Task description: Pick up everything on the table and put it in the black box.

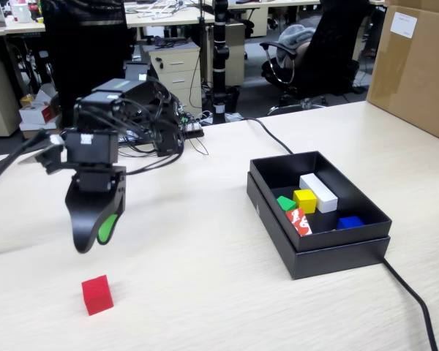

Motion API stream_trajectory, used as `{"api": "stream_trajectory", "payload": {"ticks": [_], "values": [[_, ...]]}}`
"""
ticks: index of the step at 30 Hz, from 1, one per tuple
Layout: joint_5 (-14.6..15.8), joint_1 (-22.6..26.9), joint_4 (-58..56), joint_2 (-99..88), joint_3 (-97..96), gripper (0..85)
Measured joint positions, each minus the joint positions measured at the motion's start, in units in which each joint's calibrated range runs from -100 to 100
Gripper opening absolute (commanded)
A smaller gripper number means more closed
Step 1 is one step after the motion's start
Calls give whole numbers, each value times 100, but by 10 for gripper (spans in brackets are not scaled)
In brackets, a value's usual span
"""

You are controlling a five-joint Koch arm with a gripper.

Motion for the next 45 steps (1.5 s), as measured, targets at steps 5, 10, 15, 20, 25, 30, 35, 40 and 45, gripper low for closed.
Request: {"api": "stream_trajectory", "payload": {"ticks": [5,10,15,20,25,30,35,40,45], "values": [[-68,-34,0,479,237,463],[-171,-78,0,1269,931,463],[-254,-78,147,1528,958,463],[-332,-83,286,1683,968,463],[-386,-78,364,1786,1059,463],[-405,-63,364,1812,1077,449],[-469,-59,286,1825,1086,375],[-562,-49,-302,1812,1114,375],[-586,-49,-581,1748,1187,375]]}}
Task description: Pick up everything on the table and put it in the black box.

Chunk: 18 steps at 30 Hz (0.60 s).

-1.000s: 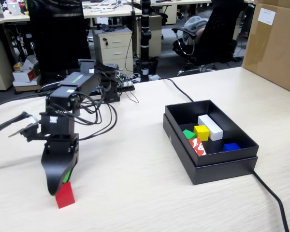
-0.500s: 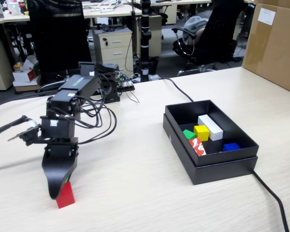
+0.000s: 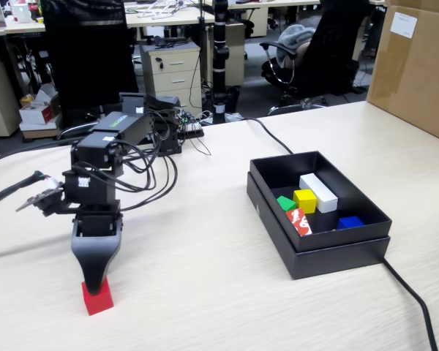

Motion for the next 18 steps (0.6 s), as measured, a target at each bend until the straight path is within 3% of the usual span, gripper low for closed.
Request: {"api": "stream_trajectory", "payload": {"ticks": [12,18], "values": [[-107,-181,-937,-440,-18,434],[-117,-176,-821,-440,420,441]]}}
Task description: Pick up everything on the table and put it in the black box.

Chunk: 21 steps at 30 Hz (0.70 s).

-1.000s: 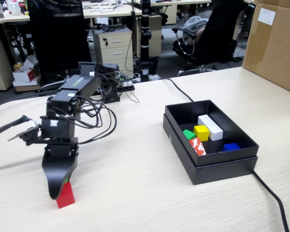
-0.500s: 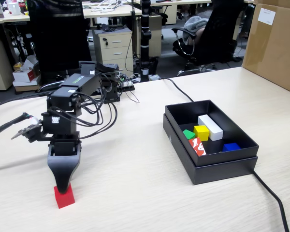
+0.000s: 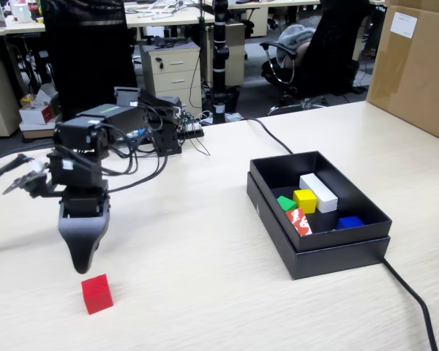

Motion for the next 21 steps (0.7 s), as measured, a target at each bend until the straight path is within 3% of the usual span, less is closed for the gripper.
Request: {"api": "stream_trajectory", "payload": {"ticks": [6,19,21], "values": [[24,117,906,26,-9,434],[63,181,1038,621,-18,394],[63,181,1038,608,-9,351]]}}
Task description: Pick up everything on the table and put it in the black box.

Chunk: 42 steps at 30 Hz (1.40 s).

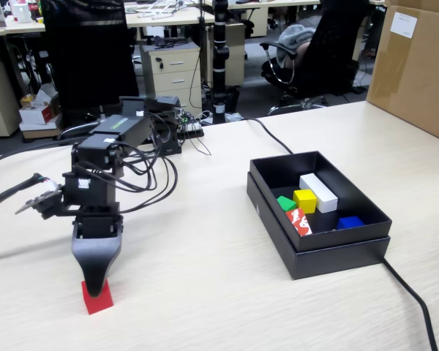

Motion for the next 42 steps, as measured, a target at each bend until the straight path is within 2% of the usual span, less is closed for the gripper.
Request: {"api": "stream_trajectory", "payload": {"ticks": [3,13,15,18,32,34,38,42], "values": [[0,-5,0,13,0,279],[-5,-39,-163,-13,27,258],[-5,-44,-170,-13,27,271],[-10,-44,-186,-13,46,406],[-5,-78,-240,13,37,411],[-5,-83,-240,52,46,395],[-29,-93,-232,117,46,294],[-49,-93,-209,117,46,281]]}}
